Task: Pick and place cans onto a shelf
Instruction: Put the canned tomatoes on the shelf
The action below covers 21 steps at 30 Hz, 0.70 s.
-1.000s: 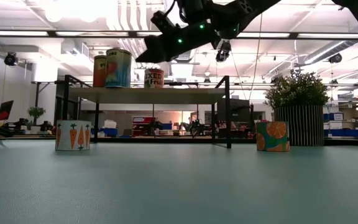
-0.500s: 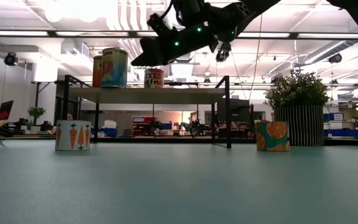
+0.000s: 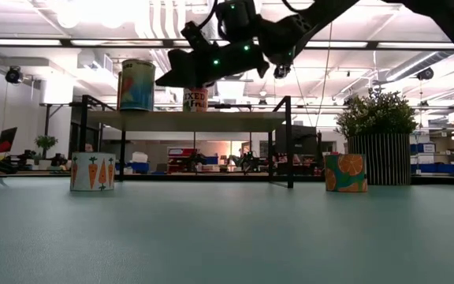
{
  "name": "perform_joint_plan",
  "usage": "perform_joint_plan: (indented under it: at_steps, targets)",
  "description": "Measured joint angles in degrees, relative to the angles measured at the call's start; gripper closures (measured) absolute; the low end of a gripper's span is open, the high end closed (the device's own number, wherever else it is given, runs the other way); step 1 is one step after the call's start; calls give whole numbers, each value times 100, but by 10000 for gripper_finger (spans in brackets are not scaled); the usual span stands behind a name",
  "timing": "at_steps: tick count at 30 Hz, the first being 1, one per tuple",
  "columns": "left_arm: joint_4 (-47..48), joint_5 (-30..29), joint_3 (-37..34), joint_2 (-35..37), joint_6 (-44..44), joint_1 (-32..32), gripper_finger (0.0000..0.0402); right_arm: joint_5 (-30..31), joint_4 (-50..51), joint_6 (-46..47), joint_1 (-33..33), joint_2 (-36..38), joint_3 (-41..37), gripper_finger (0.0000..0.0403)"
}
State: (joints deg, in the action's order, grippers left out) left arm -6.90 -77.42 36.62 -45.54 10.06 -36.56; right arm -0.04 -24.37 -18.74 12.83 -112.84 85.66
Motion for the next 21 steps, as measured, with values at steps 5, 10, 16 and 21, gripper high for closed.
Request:
perform_joint_plan:
  at_steps: [5, 10, 16, 21]
  targets:
    - [4, 2, 0, 0, -7, 1, 402, 199, 529, -122, 23, 86, 115, 390]
    - [8, 0, 0, 0, -6, 0, 402, 46, 44, 27, 49, -120, 269, 390]
    - [-6, -1, 0, -1, -6, 0, 402, -137, 240, 33, 17, -397, 592, 390]
    - [-13, -3, 0, -6, -6, 0, 402, -147, 708, -26, 18, -283, 626, 390]
